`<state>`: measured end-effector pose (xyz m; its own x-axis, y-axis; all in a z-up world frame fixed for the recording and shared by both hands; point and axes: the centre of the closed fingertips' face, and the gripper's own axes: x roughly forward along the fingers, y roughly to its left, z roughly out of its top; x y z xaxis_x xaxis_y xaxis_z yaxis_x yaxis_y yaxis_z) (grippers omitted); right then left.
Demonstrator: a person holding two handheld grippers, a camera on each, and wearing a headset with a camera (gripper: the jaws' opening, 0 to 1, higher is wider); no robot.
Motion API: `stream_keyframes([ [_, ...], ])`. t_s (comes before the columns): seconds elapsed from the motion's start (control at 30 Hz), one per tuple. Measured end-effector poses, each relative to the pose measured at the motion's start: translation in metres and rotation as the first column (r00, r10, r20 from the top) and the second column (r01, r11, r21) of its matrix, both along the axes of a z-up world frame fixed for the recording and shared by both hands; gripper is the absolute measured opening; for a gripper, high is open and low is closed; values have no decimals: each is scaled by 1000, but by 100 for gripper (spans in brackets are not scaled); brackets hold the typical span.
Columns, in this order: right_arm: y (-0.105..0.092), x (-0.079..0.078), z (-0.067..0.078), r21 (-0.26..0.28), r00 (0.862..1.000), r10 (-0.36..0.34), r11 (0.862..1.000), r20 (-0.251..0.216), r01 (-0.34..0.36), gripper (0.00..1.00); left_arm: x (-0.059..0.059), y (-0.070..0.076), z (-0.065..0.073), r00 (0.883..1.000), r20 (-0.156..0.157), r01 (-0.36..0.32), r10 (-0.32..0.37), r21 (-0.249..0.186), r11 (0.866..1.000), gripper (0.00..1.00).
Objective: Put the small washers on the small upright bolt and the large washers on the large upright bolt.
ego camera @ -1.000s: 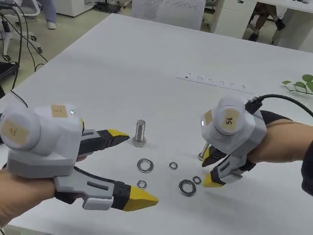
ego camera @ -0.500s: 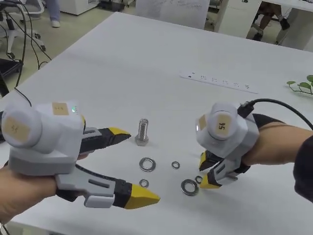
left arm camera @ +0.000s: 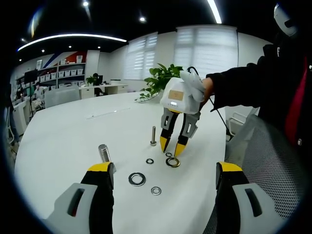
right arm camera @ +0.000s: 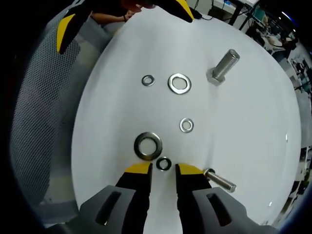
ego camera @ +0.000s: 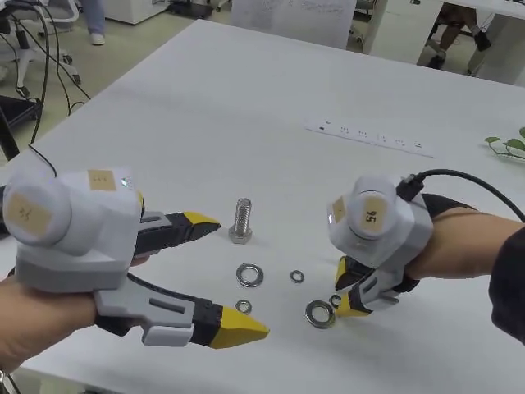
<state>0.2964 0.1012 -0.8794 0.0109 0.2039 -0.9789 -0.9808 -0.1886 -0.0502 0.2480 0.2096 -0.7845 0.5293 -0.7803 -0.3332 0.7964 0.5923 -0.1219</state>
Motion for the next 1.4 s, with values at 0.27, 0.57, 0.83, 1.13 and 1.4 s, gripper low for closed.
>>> stream_keyframes([
  [0.27, 1, 1, 0, 5, 1000, -4, 1000, -5, 4, 19, 0, 0, 0, 1000, 0, 1, -1, -1, 1000, 86],
  [0.57, 0, 1, -1, 1, 1000, 4, 1000, -7, -4, 18, -1, -1, 0, 1000, -1, 4, -4, 1, 1000, 86],
  [0.83, 1, 1, -1, 1, 1000, -10, 1000, -24, 10, 17, -1, -2, 0, 1000, -1, 3, -3, 0, 1000, 86],
  [1.13, 1, 0, -1, 0, 1000, -11, 1000, -24, 11, 16, -1, -1, 1, 1000, 0, 4, -4, 2, 1000, 86],
  [1.4, 2, 1, -1, 4, 1000, -18, 1000, -23, 18, 14, 0, 0, 0, 1000, -1, 4, -4, 3, 1000, 86],
])
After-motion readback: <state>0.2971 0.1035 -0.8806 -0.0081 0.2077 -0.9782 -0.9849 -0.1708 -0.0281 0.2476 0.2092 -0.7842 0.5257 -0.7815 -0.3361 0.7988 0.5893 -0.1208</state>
